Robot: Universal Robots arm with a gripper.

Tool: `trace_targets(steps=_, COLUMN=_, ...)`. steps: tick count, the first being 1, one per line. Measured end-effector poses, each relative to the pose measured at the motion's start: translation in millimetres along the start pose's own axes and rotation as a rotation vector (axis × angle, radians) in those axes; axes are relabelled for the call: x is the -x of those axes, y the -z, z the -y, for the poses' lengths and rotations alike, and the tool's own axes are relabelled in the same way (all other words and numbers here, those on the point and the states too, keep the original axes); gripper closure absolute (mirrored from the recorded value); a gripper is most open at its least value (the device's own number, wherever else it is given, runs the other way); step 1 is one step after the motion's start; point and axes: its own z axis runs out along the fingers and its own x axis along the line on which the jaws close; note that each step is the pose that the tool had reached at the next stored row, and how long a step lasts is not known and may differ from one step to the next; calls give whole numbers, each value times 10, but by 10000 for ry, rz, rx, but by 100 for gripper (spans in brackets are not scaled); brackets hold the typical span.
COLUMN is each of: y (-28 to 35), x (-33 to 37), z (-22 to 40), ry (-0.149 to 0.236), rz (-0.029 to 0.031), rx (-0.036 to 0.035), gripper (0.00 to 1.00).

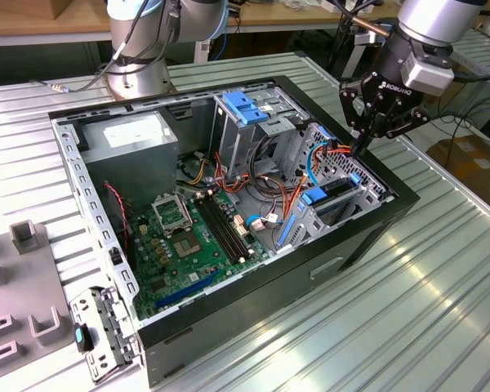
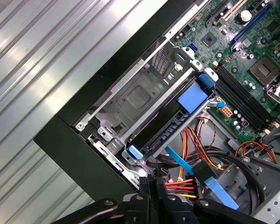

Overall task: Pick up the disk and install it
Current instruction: 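Insert the first disk wire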

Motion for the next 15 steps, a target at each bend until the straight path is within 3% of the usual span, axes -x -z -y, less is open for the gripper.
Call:
trace_targets(steps=10, y=-2, x=1, z=0, ry=-147, rz=-1, rx=2, gripper=84)
trace_targets(steps=15, y=-8, x=1, z=0, ry=-737, rz=0, rx=8, gripper=84)
